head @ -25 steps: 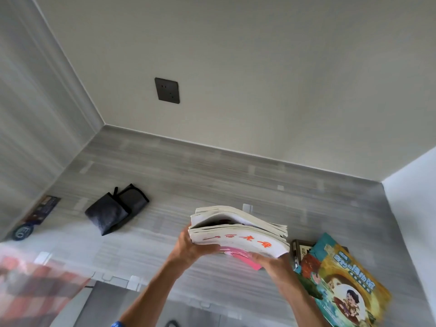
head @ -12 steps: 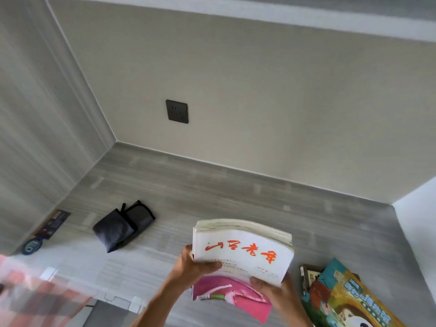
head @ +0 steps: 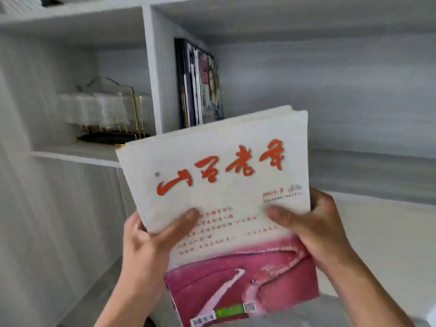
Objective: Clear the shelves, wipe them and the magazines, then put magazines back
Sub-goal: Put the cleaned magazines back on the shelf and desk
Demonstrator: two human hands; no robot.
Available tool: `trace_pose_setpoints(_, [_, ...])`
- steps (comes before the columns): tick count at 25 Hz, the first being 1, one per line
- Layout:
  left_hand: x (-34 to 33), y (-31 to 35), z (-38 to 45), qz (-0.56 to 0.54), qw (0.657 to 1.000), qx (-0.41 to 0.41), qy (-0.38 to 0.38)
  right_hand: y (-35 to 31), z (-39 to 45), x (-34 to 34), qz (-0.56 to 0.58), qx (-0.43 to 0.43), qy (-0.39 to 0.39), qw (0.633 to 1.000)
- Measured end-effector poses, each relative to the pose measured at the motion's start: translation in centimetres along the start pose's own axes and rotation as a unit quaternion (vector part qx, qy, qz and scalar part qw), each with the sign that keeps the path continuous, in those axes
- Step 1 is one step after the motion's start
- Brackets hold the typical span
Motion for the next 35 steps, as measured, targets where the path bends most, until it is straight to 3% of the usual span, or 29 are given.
trace_pose_setpoints(4, [-4.0,7.0,6.7,-0.033,0.994,-0.093,0.038,-8.6,7.5,-0.3,-0.106,0.123,0.139,0.977])
trace_pose_setpoints(6, [-5.5,9.0,9.4,-0.018,0.987,-0.143,0.065,-11.0,9.2,-1.2,-0.299,0.203,0.219,0.906])
trace_pose_setpoints(7, [-6.2,9.3,10.7,0.001,0.984,-0.162,0.076,-10.7,9.7,-2.2,-0.355,0.208,0.213,0.886])
trace_pose_setpoints(8, [-7.0,9.1,11.9,0.032,0.980,-0.177,0.088,-9.3,10.2,-3.4,-0.345,0.179,0.148,0.909])
trace_pose_setpoints(10, [-8.2,7.8,13.6,0.091,0.973,-0.179,0.114,-5.4,10.3,-5.9,-0.226,0.079,-0.028,0.970])
trace_pose_setpoints(11, [-8.5,6.9,14.4,0.104,0.971,-0.172,0.128,-3.8,10.4,-6.7,-0.156,0.036,-0.091,0.983])
trace_pose_setpoints(14, [-9.2,4.8,16.6,0.124,0.967,-0.164,0.151,-0.9,11.2,-7.3,-0.103,-0.022,-0.176,0.979])
trace_pose_setpoints(16, [-9.7,3.8,18.0,0.139,0.963,-0.164,0.161,0.0,12.1,-7.8,-0.178,-0.025,-0.162,0.970])
trace_pose_setpoints(20, [-11.1,2.5,20.0,0.190,0.955,-0.177,0.141,0.5,15.1,-8.6,-0.350,-0.025,-0.038,0.936])
trace_pose_setpoints(24, [-10.8,0.8,22.9,0.180,0.961,-0.169,0.121,1.7,17.8,-9.3,-0.391,-0.074,-0.026,0.917])
trace_pose_setpoints(27, [-10.4,0.0,24.8,0.234,0.948,-0.174,0.131,2.4,20.4,-9.2,-0.445,-0.108,-0.019,0.889])
trace_pose_setpoints(29, [-10.0,-0.5,26.2,0.289,0.938,-0.163,0.096,3.0,21.7,-9.2,-0.461,-0.117,-0.011,0.880])
trace_pose_setpoints(35, [-6.2,-2.1,24.2,0.423,0.875,-0.235,0.007,4.6,24.6,-8.8,-0.492,-0.119,-0.008,0.862])
Point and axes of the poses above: each hand's wrist, its own z-axis towards the middle knuckle, its own x-axis out of the back of the hand, y = z × x, the point moved 5 cm from there along z, towards the middle knuckle, and after that the axes turned 8 degrees about -x, right-handed, at the moved point
